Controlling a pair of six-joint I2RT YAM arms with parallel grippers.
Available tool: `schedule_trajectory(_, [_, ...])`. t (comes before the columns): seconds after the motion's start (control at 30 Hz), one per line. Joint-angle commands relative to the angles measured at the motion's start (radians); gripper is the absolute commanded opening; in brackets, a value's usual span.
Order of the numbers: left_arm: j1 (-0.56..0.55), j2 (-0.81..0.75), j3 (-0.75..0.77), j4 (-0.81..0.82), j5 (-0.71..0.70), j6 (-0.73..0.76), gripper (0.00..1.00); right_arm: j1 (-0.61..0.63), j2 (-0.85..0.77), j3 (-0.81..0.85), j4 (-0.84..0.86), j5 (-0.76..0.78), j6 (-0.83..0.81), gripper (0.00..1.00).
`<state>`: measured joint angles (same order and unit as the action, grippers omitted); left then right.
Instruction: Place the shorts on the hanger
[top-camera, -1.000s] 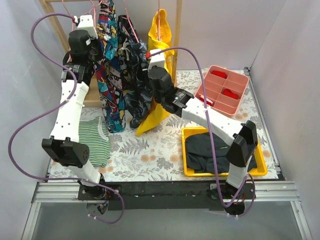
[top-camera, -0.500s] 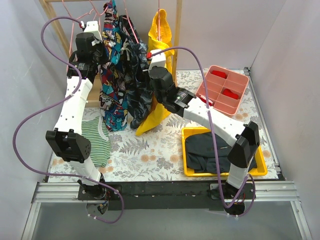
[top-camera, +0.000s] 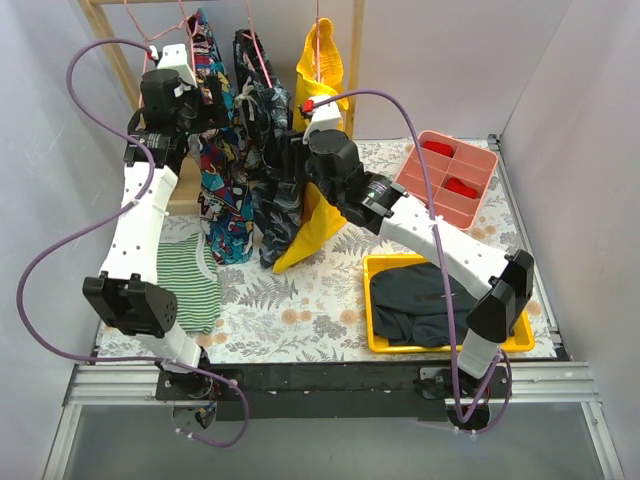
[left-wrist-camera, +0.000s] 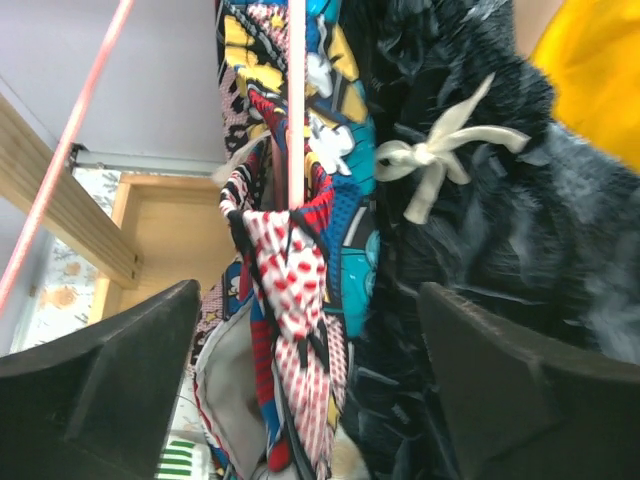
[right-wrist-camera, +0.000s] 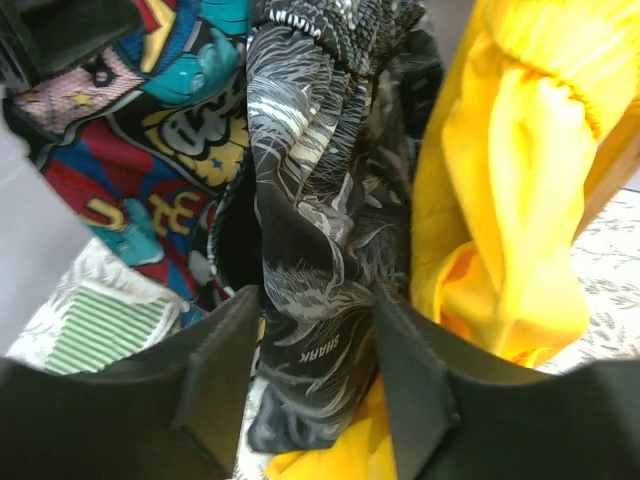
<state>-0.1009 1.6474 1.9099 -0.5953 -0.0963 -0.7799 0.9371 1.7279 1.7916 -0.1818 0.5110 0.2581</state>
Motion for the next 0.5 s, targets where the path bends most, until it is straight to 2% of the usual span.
schedule_trajectory(0.0, [0.004, -0.11, 0.006, -0.008, 0.004, -0.027, 0.98, -0.003, -0.073, 0.011, 0.001, -0.091, 0.043, 0.65])
schedule_trajectory(0.2, [-0.002, -0.225, -0.061, -0.038, 0.095, -0.105, 0.98, -0.001, -0.142, -0.04, -0.01, -0.184, 0.096, 0.83])
schedule_trajectory(0.27, [-0.06, -0.274, -0.113, -0.038, 0.095, -0.119, 0.98, -0.001, -0.181, -0.078, -0.011, -0.197, 0.115, 0.86])
schedule_trajectory(0.3, [-0.106, -0.29, -0.13, -0.037, 0.036, -0.121, 0.98, -0.001, -0.198, -0.093, -0.013, -0.197, 0.122, 0.89])
schedule_trajectory(0.33, [-0.231, -0.3, -0.146, -0.035, -0.009, -0.116, 0.98, -0.001, -0.238, -0.116, -0.013, -0.195, 0.125, 0.92])
schedule_trajectory(0.43, [-0.423, -0.336, -0.196, -0.026, -0.167, -0.134, 0.98, -0.001, -0.336, -0.227, 0.002, -0.161, 0.132, 0.97])
schedule_trajectory(0.47, [-0.515, -0.343, -0.231, -0.02, -0.181, -0.153, 0.98, -0.001, -0.367, -0.259, 0.01, -0.151, 0.133, 0.98])
